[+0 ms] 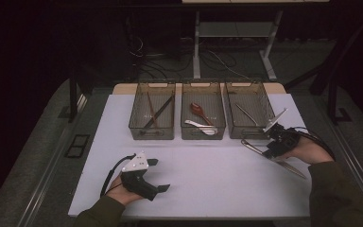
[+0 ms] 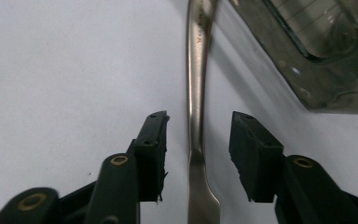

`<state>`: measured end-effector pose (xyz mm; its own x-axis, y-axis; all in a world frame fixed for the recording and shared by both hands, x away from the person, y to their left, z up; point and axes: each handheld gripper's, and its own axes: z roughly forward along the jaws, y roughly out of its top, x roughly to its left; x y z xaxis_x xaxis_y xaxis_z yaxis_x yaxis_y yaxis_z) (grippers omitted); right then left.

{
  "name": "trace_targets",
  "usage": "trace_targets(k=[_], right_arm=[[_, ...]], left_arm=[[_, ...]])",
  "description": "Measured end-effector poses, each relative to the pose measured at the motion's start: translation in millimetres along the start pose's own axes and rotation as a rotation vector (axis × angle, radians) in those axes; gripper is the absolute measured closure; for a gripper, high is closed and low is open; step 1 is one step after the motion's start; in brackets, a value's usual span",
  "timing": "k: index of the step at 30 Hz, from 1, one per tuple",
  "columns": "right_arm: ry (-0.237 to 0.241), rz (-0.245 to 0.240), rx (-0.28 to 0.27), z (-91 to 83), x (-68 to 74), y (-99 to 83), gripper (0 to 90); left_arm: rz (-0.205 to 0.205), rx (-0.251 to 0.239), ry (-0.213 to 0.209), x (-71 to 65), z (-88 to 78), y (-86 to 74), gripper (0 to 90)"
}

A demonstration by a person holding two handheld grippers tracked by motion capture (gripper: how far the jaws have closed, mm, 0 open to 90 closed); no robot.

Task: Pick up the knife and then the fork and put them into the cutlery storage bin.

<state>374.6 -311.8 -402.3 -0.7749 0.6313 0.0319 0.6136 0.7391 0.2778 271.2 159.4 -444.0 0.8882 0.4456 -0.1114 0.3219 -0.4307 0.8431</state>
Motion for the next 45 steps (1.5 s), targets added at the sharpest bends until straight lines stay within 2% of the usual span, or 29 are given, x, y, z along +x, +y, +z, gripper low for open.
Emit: trace_targets(k=[5, 6, 17, 20, 24, 34, 41, 45], right_arm=[[0.003, -0.037, 0.074, 9.5, -1.5, 6.4, 64.4], [-0.002, -0.032, 0.089, 11.1, -1.7, 6.8, 66.6], [-0.005, -0.063, 0.16, 21.5, -3.5, 12.2, 74.1], [-0.025, -0.102, 0.194, 23.2, -0.7, 17.0, 74.8], [-0.033, -0.127, 0.221, 24.1, 4.0, 20.8, 79.6], [-0.02, -0.12, 0.213, 23.2, 3.4, 20.1, 80.5], [-0.009, -0.102, 0.176, 19.5, 1.9, 14.3, 80.5], [0.006, -0.095, 0.125, 13.5, 2.9, 10.3, 80.5]], left_arm=[[-0.001, -0.001, -0.002, -0.3, 0.2, 0.0, 0.7], [0.0, -0.001, -0.002, -0.4, 0.1, 0.0, 0.7], [0.0, 0.006, -0.001, -0.1, 0.8, -0.1, 0.7], [0.001, 0.004, -0.001, -0.5, 0.5, 0.0, 0.7], [0.003, 0.004, -0.001, -0.3, 0.5, -0.1, 0.7], [0.002, 0.004, -0.002, 0.0, 0.6, 0.0, 0.7], [0.0, 0.001, -0.003, -0.4, 0.5, 0.1, 0.7], [0.003, 0.004, -0.002, -0.2, 0.6, 0.1, 0.7]])
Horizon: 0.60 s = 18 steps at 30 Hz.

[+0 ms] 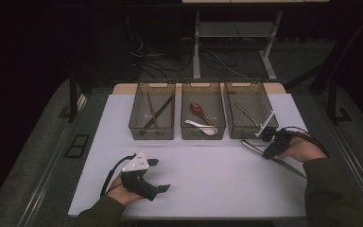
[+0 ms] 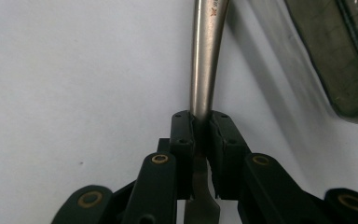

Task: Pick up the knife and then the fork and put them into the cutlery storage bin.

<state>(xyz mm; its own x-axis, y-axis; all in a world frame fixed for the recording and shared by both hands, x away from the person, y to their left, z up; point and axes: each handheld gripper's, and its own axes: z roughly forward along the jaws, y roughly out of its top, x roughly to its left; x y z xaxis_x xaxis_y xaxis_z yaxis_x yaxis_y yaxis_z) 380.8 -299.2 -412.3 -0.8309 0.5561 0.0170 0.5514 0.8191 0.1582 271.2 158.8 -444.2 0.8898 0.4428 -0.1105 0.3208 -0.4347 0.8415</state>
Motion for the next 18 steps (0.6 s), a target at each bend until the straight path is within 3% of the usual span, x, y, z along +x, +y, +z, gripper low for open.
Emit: trace_targets(k=[11, 18], right_arm=[[0.021, 0.028, -0.179, -22.4, 1.3, -12.7, 80.5], [0.011, 0.072, -0.362, -37.4, 2.1, -24.9, 80.5]], left_arm=[[-0.001, -0.001, 0.0, -0.2, 0.1, 0.0, 0.7], [-0.006, -0.007, 0.002, -0.3, -0.1, 0.1, 0.7]])
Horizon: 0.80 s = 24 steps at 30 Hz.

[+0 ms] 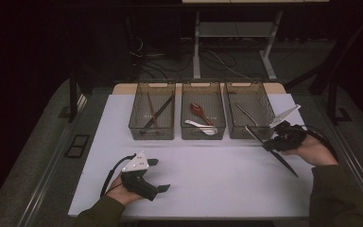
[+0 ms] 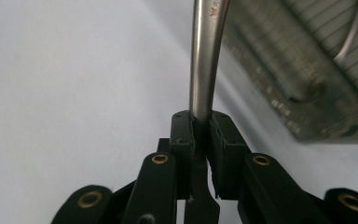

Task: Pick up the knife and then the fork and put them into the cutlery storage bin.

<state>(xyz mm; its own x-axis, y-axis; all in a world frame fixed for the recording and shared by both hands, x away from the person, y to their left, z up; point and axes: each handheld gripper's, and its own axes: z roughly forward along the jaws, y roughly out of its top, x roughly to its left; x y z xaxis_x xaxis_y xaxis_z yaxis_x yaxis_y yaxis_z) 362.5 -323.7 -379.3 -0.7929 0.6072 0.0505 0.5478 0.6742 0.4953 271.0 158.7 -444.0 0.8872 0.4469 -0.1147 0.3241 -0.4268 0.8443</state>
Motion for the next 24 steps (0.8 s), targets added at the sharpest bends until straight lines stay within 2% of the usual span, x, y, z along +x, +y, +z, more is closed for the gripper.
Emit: trace_targets(k=[5, 12, 17, 20, 24], right_arm=[[-0.02, 0.007, -0.066, -8.9, 0.7, -1.1, 80.5], [-0.05, 0.075, -0.249, -26.3, -6.4, -3.1, 80.5], [-0.097, 0.123, -0.346, -36.2, -9.4, 0.4, 80.5], [-0.115, 0.14, -0.392, -40.4, -12.2, 4.5, 80.5], [-0.155, 0.149, -0.424, -47.8, -14.6, 16.2, 80.5]], left_arm=[[0.003, 0.001, 0.002, 0.4, -0.8, 0.1, 0.7], [0.002, 0.004, 0.001, 0.6, 0.0, -0.1, 0.7], [0.001, 0.004, 0.002, 0.5, -0.1, -0.1, 0.7], [-0.002, 0.001, 0.002, 0.4, -0.1, 0.0, 0.7], [0.0, 0.003, 0.001, 0.5, 0.1, 0.0, 0.7]])
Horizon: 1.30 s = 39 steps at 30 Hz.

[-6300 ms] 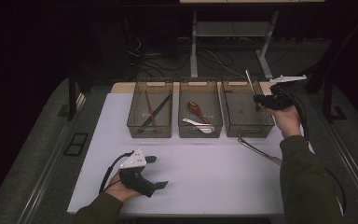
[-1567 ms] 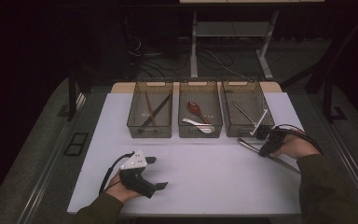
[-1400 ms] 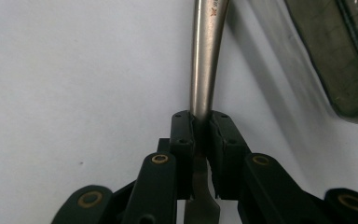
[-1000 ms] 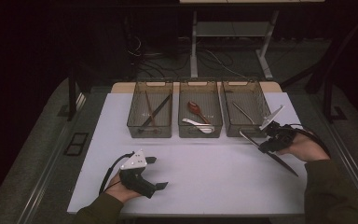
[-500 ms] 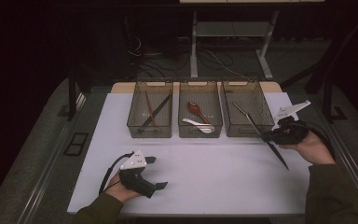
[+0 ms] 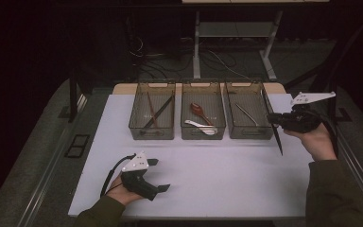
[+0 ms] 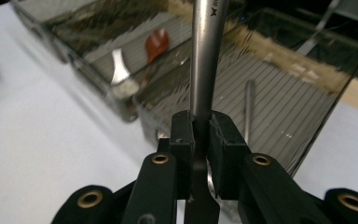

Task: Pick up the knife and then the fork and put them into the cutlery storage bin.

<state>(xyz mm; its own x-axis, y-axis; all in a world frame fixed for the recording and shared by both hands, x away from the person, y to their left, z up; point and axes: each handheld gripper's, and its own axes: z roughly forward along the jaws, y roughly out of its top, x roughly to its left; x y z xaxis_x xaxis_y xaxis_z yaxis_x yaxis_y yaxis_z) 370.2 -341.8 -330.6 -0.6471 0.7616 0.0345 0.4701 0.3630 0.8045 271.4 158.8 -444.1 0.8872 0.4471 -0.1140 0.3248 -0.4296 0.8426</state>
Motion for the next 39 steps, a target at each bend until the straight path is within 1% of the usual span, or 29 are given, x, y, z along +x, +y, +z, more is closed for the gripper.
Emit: trace_targets(k=[3, 6, 7, 8, 13, 15, 17, 18, 23, 24, 26, 28, 30, 35, 37, 39], right_arm=[[-0.005, 0.02, -0.035, -1.5, -2.0, 11.5, 80.5], [-0.026, 0.037, -0.063, -1.2, -4.2, 24.9, 80.5], [-0.037, 0.042, -0.073, 0.1, -5.7, 30.2, 80.5], [-0.037, 0.047, -0.075, 1.1, -6.7, 33.3, 80.5], [-0.086, 0.047, -0.091, 9.0, -9.0, 53.2, 80.5], [-0.112, 0.056, -0.106, 12.3, -10.4, 60.4, 80.5], [-0.113, 0.075, -0.123, 16.8, -13.0, 65.6, 80.5], [-0.12, 0.081, -0.124, 19.9, -14.6, 67.6, 80.5], [-0.15, 0.118, -0.107, 39.6, -19.6, 72.1, 80.4], [-0.149, 0.126, -0.098, 43.8, -20.1, 72.0, 80.4], [-0.151, 0.136, -0.084, 52.7, -20.8, 70.5, 80.5], [-0.167, 0.146, -0.064, 61.3, -21.3, 68.6, 80.5], [-0.163, 0.159, -0.047, 68.7, -22.5, 66.4, 80.4], [-0.182, 0.157, 0.011, 85.2, -22.0, 63.2, 80.4], [-0.174, 0.16, 0.029, 90.9, -22.7, 60.9, 80.4], [-0.182, 0.149, 0.051, 96.6, -22.3, 58.8, 80.4]], left_arm=[[-0.003, -0.004, 0.0, -0.2, -0.3, 0.0, 0.7], [-0.001, -0.004, 0.0, -0.1, -0.4, 0.1, 0.7], [0.0, -0.003, -0.001, -0.2, -0.4, 0.1, 0.7], [0.0, -0.003, -0.001, -0.3, -0.5, 0.1, 0.7], [-0.003, -0.008, -0.003, -0.4, -0.8, 0.1, 0.7], [-0.003, -0.008, -0.005, -0.8, -0.7, 0.1, 0.7], [0.002, -0.005, -0.005, -0.9, -1.2, 0.4, 0.7], [0.002, -0.006, -0.005, -1.2, -1.5, 0.4, 0.7], [0.004, -0.01, -0.006, -1.2, -2.2, 0.6, 0.7], [-0.002, -0.016, -0.007, -1.6, -1.7, 0.4, 0.7], [-0.003, -0.012, -0.008, -1.7, -1.9, 0.4, 0.7], [-0.002, -0.016, -0.009, -1.7, -2.4, 0.5, 0.7], [-0.004, -0.021, -0.009, -2.1, -2.7, 0.5, 0.7], [-0.006, -0.023, -0.013, -2.6, -2.8, 0.5, 0.7], [-0.009, -0.026, -0.013, -2.9, -3.0, 0.5, 0.7], [-0.011, -0.027, -0.013, -2.9, -3.1, 0.5, 0.7]])
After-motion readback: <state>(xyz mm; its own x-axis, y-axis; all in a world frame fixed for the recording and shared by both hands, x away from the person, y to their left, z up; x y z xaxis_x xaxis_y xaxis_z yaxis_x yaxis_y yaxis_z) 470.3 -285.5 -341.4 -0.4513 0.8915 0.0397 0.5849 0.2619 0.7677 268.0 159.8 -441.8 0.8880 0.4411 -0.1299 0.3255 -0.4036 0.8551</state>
